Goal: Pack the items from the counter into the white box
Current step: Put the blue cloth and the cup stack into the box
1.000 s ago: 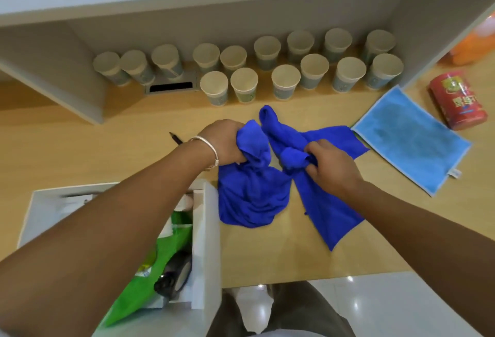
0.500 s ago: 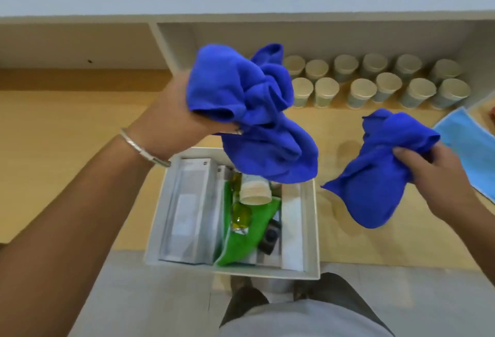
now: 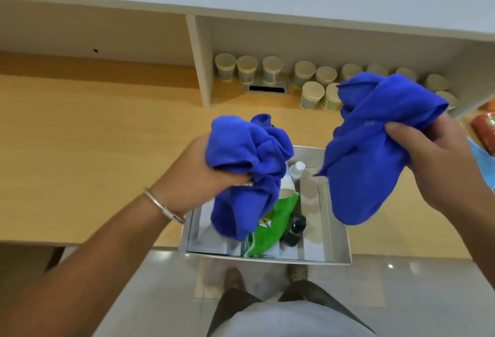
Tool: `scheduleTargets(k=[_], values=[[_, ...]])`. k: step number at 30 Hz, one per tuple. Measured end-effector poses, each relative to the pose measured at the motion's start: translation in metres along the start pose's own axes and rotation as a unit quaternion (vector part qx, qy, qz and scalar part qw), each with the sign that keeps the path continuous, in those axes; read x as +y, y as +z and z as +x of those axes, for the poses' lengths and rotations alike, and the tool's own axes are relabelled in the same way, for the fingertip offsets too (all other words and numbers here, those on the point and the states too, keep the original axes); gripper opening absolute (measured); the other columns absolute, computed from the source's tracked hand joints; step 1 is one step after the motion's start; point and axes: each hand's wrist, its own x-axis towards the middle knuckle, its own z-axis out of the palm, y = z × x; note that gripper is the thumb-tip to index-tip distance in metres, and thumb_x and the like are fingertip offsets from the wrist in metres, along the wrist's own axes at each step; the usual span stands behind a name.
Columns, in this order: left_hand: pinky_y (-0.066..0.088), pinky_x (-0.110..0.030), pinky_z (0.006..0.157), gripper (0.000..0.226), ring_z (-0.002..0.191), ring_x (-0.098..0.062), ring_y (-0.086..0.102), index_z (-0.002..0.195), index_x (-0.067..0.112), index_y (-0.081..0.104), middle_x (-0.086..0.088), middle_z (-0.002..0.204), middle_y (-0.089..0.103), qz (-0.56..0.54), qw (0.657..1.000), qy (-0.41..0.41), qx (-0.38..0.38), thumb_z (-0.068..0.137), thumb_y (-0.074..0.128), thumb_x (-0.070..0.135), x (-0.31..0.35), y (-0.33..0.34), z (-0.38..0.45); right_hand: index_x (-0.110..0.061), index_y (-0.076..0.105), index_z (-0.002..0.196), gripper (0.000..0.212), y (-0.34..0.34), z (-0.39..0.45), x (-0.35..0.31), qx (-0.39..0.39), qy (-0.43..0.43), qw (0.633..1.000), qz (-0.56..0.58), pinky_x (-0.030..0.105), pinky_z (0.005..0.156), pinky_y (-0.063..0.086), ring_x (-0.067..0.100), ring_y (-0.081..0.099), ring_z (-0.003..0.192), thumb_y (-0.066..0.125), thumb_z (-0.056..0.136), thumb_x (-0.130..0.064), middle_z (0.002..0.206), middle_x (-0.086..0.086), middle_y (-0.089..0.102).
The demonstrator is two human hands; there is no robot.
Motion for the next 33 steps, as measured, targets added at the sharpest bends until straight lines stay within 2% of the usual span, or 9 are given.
scheduleTargets(k=[5,9,12,18,21,24,29,31,33], values=[[0.055,-0.023,0.074,0.039,0.086,-0.004,0.067,0.095,0.019,0.067,0.007,0.092,0.074,-0.048,0.998,-0.004,-0.048,0.061,0.083,0.012,-0.033,0.009,-0.009,-0.022,0.063,0.108,0.034,0.005,-0.015,-0.006,-0.04,-0.008,0.999,-0.03,0.034,0.076,0.056,0.023,0.067,0.096,0.066,0.077,-0.036,0.1,0.005,0.07],[0.053,-0.037,0.072,0.037,0.08,-0.014,0.063,0.093,0.029,0.056,0.004,0.092,0.065,0.246,0.962,-0.059,-0.107,0.068,0.081,0.036,-0.063,0.02,-0.011,-0.023,0.062,0.096,0.015,0.022,-0.028,0.013,-0.15,0.007,0.978,-0.144,0.038,0.069,0.054,0.018,0.064,0.084,0.067,0.082,-0.022,0.088,-0.003,0.066],[0.05,-0.034,0.074,0.038,0.087,-0.018,0.061,0.104,0.035,0.051,0.008,0.1,0.056,0.419,0.896,-0.042,-0.141,0.072,0.065,0.051,-0.078,0.03,-0.012,-0.032,0.055,0.089,0.011,0.032,-0.035,0.029,-0.264,-0.016,0.924,-0.276,0.032,0.064,0.049,0.012,0.057,0.076,0.062,0.081,-0.033,0.083,-0.01,0.058],[0.044,-0.024,0.062,0.057,0.074,-0.016,0.059,0.126,0.03,0.036,0.008,0.097,0.062,0.514,0.846,-0.032,-0.14,0.079,0.061,0.048,-0.088,0.053,-0.007,-0.03,0.05,0.093,0.018,0.043,-0.041,0.059,-0.425,-0.117,0.784,-0.437,0.028,0.066,0.04,0.012,0.046,0.077,0.051,0.08,-0.043,0.088,-0.01,0.052],[0.046,-0.026,0.061,0.053,0.067,-0.016,0.056,0.123,0.023,0.034,0.005,0.089,0.061,0.542,0.823,-0.069,-0.158,0.082,0.059,0.048,-0.092,0.065,-0.003,-0.028,0.049,0.086,0.015,0.045,-0.034,0.066,-0.467,-0.15,0.751,-0.442,0.029,0.065,0.034,0.015,0.043,0.076,0.052,0.077,-0.04,0.082,-0.01,0.049],[0.053,-0.031,0.073,0.045,0.079,-0.018,0.061,0.121,0.021,0.039,0.003,0.097,0.062,0.557,0.803,-0.087,-0.192,0.087,0.056,0.046,-0.089,0.074,0.001,-0.03,0.044,0.081,0.015,0.046,-0.026,0.068,-0.51,-0.16,0.728,-0.43,0.031,0.068,0.04,0.015,0.043,0.075,0.053,0.076,-0.04,0.078,-0.011,0.047],[0.05,-0.029,0.072,0.037,0.085,-0.016,0.059,0.108,0.025,0.049,0.009,0.1,0.058,0.436,0.841,-0.168,-0.274,0.077,0.068,0.031,-0.062,0.052,0.008,-0.031,0.05,0.09,0.014,0.047,-0.027,0.072,-0.566,-0.179,0.706,-0.387,0.025,0.067,0.031,0.012,0.041,0.076,0.057,0.078,-0.032,0.085,-0.011,0.045],[0.05,-0.033,0.083,0.048,0.1,-0.015,0.059,0.121,0.031,0.052,0.012,0.116,0.056,0.451,0.841,-0.166,-0.249,0.076,0.066,0.019,-0.051,0.035,0.014,-0.029,0.052,0.097,0.02,0.049,-0.029,0.075,-0.572,-0.168,0.715,-0.365,0.025,0.067,0.031,0.011,0.041,0.078,0.059,0.079,-0.026,0.093,-0.01,0.045],[0.049,-0.036,0.088,0.051,0.11,-0.014,0.057,0.126,0.033,0.053,0.013,0.125,0.055,0.468,0.862,-0.111,-0.161,0.081,0.059,0.009,-0.044,0.029,0.027,-0.029,0.05,0.105,0.025,0.054,-0.033,0.08,-0.565,-0.167,0.729,-0.348,0.029,0.068,0.04,0.012,0.044,0.084,0.057,0.083,-0.02,0.103,-0.009,0.046]])
